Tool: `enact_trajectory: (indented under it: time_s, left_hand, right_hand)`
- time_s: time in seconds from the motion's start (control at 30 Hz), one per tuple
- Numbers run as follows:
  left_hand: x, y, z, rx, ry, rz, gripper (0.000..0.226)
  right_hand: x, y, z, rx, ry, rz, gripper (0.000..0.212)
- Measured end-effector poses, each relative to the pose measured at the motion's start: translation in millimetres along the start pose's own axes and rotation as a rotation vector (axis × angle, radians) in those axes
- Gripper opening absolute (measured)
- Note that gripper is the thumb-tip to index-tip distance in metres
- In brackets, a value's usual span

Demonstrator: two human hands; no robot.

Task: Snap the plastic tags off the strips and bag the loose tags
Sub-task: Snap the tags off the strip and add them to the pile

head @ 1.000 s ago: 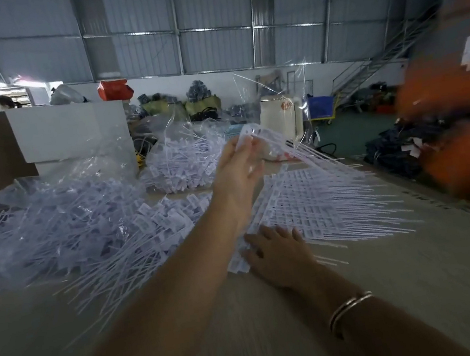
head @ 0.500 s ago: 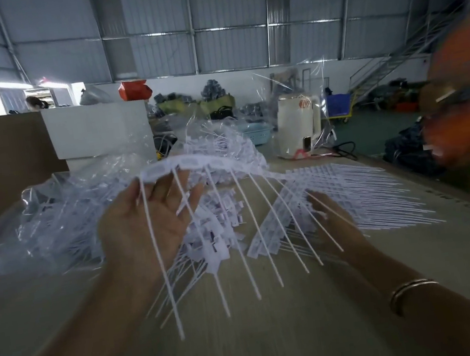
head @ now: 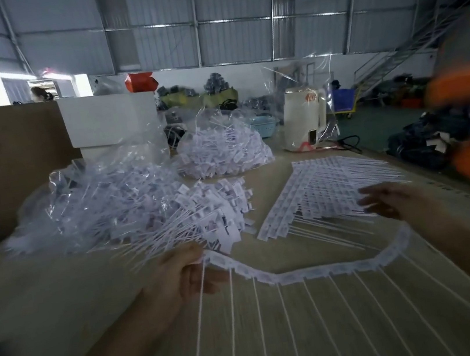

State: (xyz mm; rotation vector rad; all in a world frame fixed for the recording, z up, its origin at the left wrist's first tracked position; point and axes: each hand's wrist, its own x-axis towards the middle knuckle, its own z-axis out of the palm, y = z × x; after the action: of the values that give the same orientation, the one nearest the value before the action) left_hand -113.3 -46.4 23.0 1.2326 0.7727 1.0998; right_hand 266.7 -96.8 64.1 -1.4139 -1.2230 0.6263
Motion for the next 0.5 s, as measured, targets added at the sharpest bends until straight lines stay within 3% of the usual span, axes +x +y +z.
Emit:
enact_trajectory:
  time_s: [0.13, 0.23, 0.33, 0.5]
  left_hand:
    - [2.7, 1.4, -3.5, 0.197, 0.026, 0.019, 0.036]
    - [1.5, -3.0, -8.7, 0.526, -0.009, 0.032, 0.047]
    - [0.2, -2.9, -5.4, 0.635, -0.068, 0.068, 0.045]
    - [-2.3, -0.6, -4.2, 0.746, -0.102, 0.178, 0.043]
  right_hand:
    - [-0.7, -31.9, -4.1, -1.022, -0.394, -0.039, 0.02]
    - [2.6, -55.6, 5.0, -1.519, -0.468, -0.138, 0.025]
    - [-8.9, -67.9, 38.5, -1.484, -0.509, -0.348, 0.031]
    - [-45.7, -55.1, 128.9, -1.117, -0.667, -0.619, 0.038]
